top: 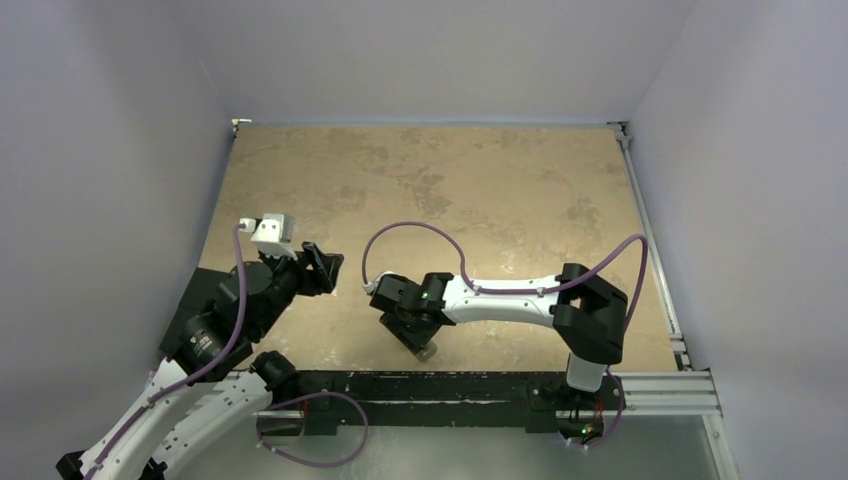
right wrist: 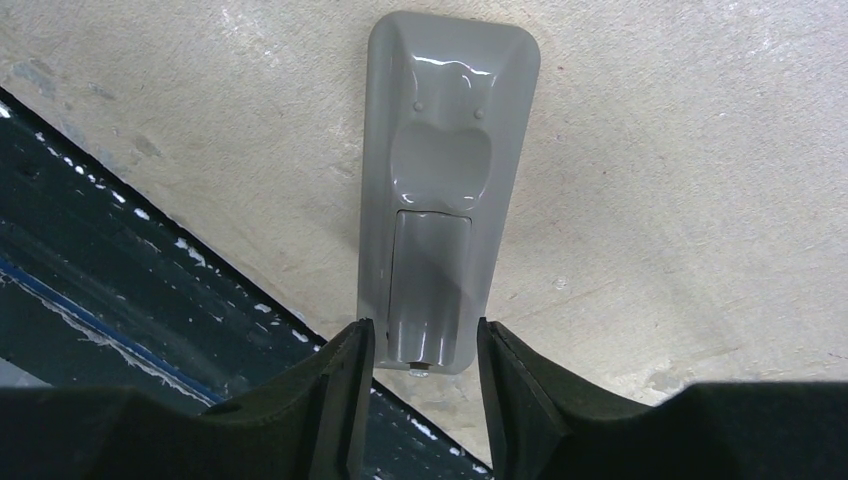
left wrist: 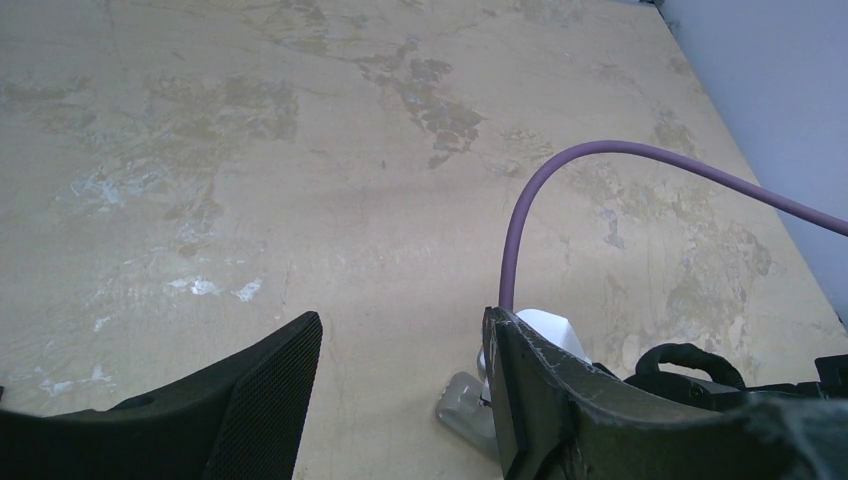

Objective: Load the batteries into the remote control

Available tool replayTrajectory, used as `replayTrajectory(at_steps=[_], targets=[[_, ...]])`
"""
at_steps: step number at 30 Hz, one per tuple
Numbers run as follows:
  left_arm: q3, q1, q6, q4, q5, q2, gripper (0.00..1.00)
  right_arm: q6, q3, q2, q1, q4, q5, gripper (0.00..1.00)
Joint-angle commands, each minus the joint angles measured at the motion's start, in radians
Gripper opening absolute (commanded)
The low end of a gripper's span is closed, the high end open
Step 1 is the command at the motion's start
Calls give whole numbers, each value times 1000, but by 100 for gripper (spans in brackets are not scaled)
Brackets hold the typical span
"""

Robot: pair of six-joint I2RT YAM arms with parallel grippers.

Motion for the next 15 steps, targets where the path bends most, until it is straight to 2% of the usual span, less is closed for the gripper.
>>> replayTrajectory(at_steps=[1,8,15], targets=[[-9,6,16,34,-10,-5,60,14,41,-25,-6,20,34,50],[-10,6,15,35,-10,-3,60,20,31,-81,-6,22,18,49],[-9,6,14,35,-9,0,60,32,-14,-136,-6,24,6,40]])
